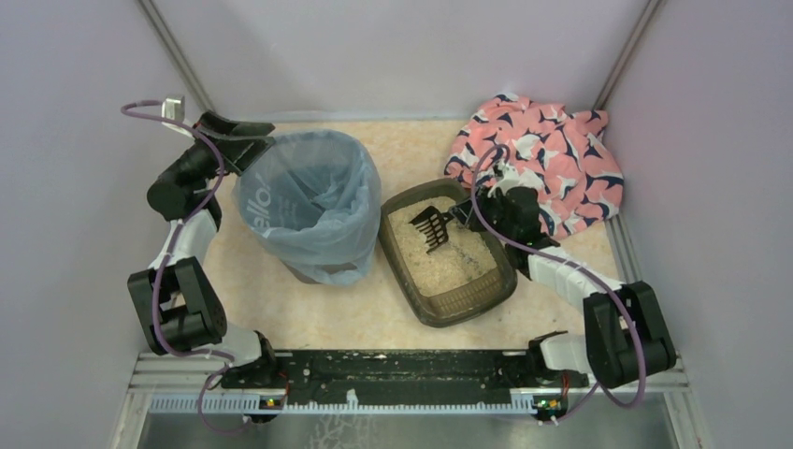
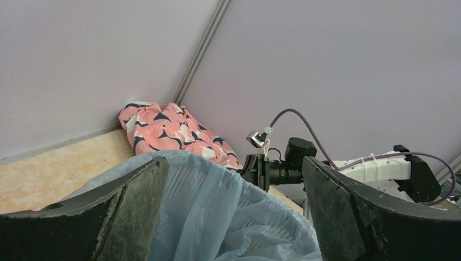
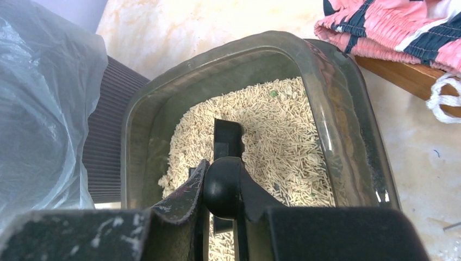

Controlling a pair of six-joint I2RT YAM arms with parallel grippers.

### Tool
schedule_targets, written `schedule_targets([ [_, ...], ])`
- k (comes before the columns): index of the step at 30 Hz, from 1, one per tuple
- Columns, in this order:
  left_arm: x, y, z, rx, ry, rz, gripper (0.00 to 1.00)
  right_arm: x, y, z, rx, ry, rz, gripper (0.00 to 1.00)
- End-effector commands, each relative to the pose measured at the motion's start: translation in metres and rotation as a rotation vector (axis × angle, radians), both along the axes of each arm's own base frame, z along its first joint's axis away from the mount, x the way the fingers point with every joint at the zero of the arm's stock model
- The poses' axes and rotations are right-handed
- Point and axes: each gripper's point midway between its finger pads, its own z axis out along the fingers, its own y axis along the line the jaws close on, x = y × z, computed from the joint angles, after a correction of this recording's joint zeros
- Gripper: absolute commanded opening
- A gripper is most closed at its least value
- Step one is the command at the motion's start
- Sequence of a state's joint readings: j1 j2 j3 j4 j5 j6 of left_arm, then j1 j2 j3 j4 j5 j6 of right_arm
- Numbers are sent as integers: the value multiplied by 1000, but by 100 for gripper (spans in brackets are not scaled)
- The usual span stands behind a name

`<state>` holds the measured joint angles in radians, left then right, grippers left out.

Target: Clean the litter box

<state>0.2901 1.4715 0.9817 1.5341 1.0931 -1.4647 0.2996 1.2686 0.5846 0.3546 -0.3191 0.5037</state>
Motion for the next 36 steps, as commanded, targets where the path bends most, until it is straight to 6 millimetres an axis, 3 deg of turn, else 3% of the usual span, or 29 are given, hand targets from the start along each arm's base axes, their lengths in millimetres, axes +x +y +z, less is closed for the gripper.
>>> schedule_targets([
  [1,-7,-4,-1,31,-50,-5,99,-17,15,-19,56,62,81,0],
  [8,-7,-6,-2,41,-53,-12,99,-22,26,-6,222,83,135,0],
  [18,-6,-6,-2,41,-48,-7,99,-11,-29,34,350,30,63,0],
  [28,-7,-6,-2,41,-50,-8,99,-10,-58,63,431,-25,30,0],
  [36,-8,-7,-2,41,-49,-11,99,-14,-90,72,554,-44,-18,0],
])
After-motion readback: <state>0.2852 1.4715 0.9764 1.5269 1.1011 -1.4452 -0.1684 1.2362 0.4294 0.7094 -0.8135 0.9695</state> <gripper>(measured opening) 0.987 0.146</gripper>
